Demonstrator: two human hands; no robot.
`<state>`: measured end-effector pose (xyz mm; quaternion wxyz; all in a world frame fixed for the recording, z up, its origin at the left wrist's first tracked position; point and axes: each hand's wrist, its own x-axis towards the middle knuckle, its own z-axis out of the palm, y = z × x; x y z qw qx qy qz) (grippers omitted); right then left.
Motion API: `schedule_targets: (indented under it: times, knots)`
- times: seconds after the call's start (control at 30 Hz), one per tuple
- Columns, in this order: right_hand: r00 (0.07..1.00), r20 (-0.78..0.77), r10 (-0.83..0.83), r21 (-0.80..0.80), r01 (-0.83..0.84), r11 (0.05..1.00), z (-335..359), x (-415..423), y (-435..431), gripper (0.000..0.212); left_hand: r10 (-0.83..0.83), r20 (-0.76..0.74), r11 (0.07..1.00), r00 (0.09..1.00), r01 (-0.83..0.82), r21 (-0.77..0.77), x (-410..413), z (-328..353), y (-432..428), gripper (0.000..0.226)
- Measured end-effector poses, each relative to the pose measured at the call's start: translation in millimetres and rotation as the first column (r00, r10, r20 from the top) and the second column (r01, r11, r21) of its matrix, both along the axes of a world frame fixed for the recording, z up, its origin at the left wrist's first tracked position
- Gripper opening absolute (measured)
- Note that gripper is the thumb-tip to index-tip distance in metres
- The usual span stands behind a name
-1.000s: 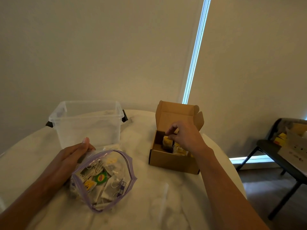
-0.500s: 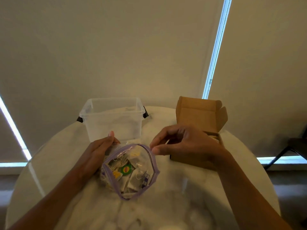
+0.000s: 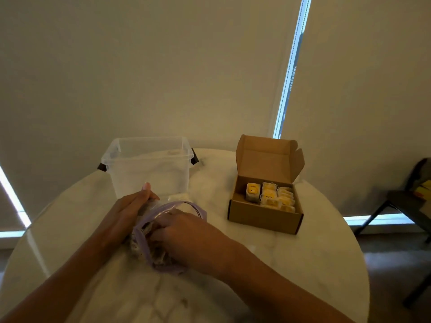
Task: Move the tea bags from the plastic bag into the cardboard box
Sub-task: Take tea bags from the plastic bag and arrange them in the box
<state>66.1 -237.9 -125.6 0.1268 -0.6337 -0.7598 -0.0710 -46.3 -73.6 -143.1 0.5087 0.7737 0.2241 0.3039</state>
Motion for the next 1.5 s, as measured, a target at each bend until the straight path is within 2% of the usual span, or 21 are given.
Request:
schedule_targets:
  times: [0.1, 0.17, 0.23, 0.37, 0.43, 0.57, 0.73, 0.93, 1.03, 1.17, 1.5]
  knots:
    - [0.994, 0.094, 0.049, 0.069, -0.056, 0.996, -4.4, 2.2, -3.3, 0.024, -0.021, 0.012, 1.0, 1.0, 0.021, 0.01, -1.3, -1.9, 3.0, 0.065]
    - [0.979, 0.201, 0.03, 0.17, -0.064, 0.983, -0.4, 3.1, -8.7, 0.02, -0.037, 0.011, 0.999, 0.999, 0.037, 0.028, -3.2, -2.0, 3.5, 0.067]
    - [0.992, 0.118, 0.034, 0.213, -0.059, 0.975, 3.3, 7.9, -13.6, 0.017, -0.036, 0.008, 0.999, 0.999, 0.035, 0.035, -5.5, -1.7, 2.6, 0.07]
    - [0.999, 0.051, -0.009, 0.186, -0.001, 0.983, -7.6, 13.1, -8.5, 0.018, -0.044, 0.007, 0.999, 0.999, 0.044, -0.003, -5.8, 1.0, -0.8, 0.065]
    - [0.996, 0.085, -0.017, 0.171, 0.003, 0.985, -14.5, 13.7, -1.3, 0.011, -0.041, -0.002, 0.999, 0.999, 0.041, 0.003, -4.9, 0.6, 1.1, 0.07]
    - [0.999, 0.006, -0.052, 0.111, 0.051, 0.993, -12.7, 12.3, 2.5, 0.03, 0.001, -0.014, 1.0, 1.0, -0.001, 0.004, -3.0, -0.7, 1.7, 0.076]
    - [0.999, 0.002, -0.05, 0.165, 0.049, 0.985, -3.6, 1.7, -7.6, 0.032, 0.009, -0.013, 1.0, 1.0, -0.009, 0.01, -1.6, -2.3, 1.6, 0.07]
    - [0.973, -0.224, -0.054, 0.259, 0.113, 0.959, 12.3, 5.4, -26.1, 0.021, 0.014, -0.034, 1.0, 0.999, -0.013, 0.011, -3.9, -2.4, 4.5, 0.076]
    - [0.877, -0.479, -0.03, 0.247, 0.167, 0.954, 18.4, 10.9, -36.4, 0.022, -0.003, -0.028, 1.0, 1.0, 0.003, 0.013, -3.9, -1.6, 3.2, 0.076]
    - [0.727, -0.686, -0.026, 0.169, 0.194, 0.966, 22.8, 16.8, -45.4, 0.024, 0.0, -0.032, 1.0, 0.999, 0.0, 0.006, -3.6, -1.4, 2.0, 0.074]
    - [0.608, -0.773, -0.181, -0.093, 0.174, 0.98, 19.5, 22.5, -47.8, 0.02, 0.04, -0.02, 0.999, 0.999, -0.041, -0.009, -3.4, -2.6, 2.4, 0.073]
